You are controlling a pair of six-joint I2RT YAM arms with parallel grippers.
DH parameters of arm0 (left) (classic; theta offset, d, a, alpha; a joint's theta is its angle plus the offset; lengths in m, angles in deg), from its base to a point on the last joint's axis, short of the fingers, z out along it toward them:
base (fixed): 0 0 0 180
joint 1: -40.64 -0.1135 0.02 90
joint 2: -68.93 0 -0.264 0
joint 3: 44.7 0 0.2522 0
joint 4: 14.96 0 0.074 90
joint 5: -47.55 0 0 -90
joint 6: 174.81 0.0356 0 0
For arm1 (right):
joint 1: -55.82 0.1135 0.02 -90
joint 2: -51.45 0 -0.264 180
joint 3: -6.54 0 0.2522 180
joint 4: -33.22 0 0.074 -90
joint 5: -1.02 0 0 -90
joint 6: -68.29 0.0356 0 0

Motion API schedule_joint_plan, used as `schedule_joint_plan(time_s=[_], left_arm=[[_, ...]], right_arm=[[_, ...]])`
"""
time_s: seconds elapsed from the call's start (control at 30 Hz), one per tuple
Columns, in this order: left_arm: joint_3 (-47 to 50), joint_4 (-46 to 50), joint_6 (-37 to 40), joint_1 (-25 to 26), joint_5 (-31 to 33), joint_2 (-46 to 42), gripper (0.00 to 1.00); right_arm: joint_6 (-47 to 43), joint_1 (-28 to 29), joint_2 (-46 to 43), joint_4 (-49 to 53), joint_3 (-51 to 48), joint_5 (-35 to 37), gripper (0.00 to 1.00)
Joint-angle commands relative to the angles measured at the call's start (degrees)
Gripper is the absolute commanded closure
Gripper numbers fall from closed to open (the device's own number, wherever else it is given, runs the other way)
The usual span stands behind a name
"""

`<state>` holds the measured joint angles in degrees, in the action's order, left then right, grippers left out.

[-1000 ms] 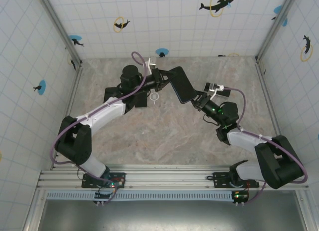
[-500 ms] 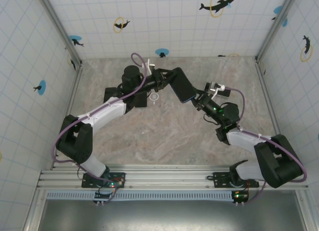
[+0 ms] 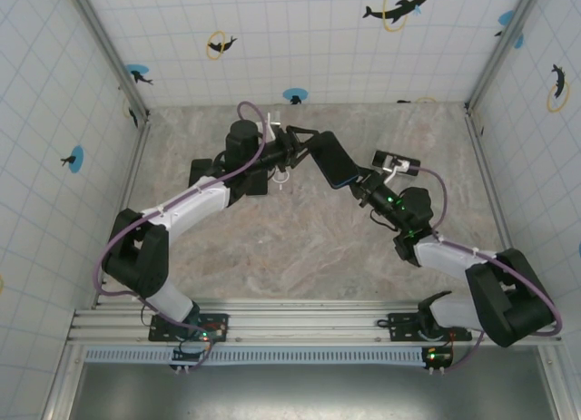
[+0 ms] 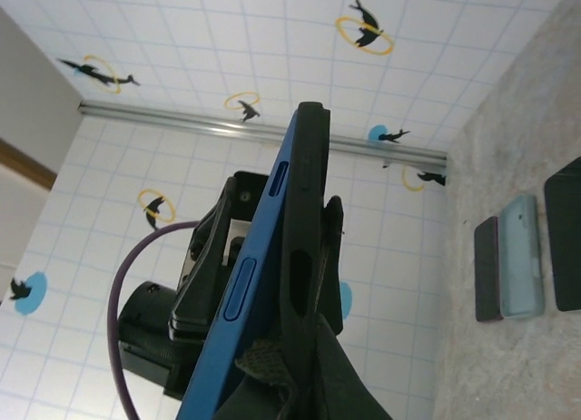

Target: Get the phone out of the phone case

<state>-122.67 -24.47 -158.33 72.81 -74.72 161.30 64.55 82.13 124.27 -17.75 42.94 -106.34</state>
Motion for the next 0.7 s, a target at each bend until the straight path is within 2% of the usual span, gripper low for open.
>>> schedule_joint_plan(time_s=[0.0,0.27,0.5,0.67], left_arm=[[0.72,3.04,0.28,-0.28,2.59,-2.16,0.43],[7.34,3.46,-3.78,2.31,7.34,-8.50,0.42],[13.33,-2.24,-13.08,10.78,17.36,-12.63,0.42],[13.43,-5.49,-18.88,16.33,23.70,-12.45,0.42]], right_arm=[[-0.73,0.51,-3.08,2.91,-0.81,5.12,0.93],[-1.44,1.01,-2.55,4.26,-0.62,10.34,0.93],[-2.09,2.85,-1.03,4.04,-0.06,16.36,0.94],[-2.64,4.55,-0.10,3.68,0.64,20.23,0.94]])
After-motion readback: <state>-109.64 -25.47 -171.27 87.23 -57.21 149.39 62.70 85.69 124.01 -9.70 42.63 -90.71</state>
